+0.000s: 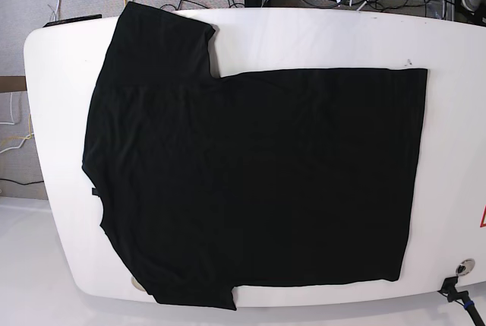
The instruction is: Fold the T-shirt properly
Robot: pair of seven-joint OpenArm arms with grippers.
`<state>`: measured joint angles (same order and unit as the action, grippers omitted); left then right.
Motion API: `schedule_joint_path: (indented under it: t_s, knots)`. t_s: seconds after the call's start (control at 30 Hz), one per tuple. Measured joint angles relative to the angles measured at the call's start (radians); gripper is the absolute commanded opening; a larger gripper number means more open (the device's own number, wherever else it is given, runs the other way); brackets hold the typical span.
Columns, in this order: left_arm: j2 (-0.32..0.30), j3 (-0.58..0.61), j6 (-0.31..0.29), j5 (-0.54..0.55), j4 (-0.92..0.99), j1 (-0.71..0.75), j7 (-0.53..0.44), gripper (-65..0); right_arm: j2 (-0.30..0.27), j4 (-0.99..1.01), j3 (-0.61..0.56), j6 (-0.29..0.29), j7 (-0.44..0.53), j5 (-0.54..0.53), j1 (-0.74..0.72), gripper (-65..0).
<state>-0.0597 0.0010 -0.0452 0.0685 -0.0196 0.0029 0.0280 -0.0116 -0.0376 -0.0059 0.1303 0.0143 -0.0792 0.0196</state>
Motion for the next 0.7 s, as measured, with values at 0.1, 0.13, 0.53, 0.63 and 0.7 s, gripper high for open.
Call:
schedule_joint_path:
  t_s: [0.1,0.13,0.53,0.63,0.7]
  knots:
    - [0.0,0.0,-0.008,0.009,-0.001,0.0,-0.008,-65.0,-0.002,-0.002,-0.002,0.001,-0.009,0.001,-0.002,-65.0]
    - [0.0,0.0,-0.008,0.009,-0.001,0.0,-0.019,-65.0,-0.004,-0.006,-0.002,0.001,-0.012,0.001,-0.001,-65.0]
    - [-0.051,-0.008,-0.191,0.011,-0.085,0.066,-0.051,-64.5,-0.072,-0.039,-0.002,0.002,-0.015,-0.06,0.067,-64.1]
    - [-0.021,-0.008,-0.163,0.0,-0.056,0.061,-0.041,-64.5,-0.026,-0.034,-0.002,-0.019,-0.018,-0.048,0.062,-64.1]
    - [0.001,-0.008,-0.19,0.001,-0.056,0.061,-0.047,-64.5,0.01,-0.034,-0.002,0.008,-0.017,-0.048,0.06,-64.1]
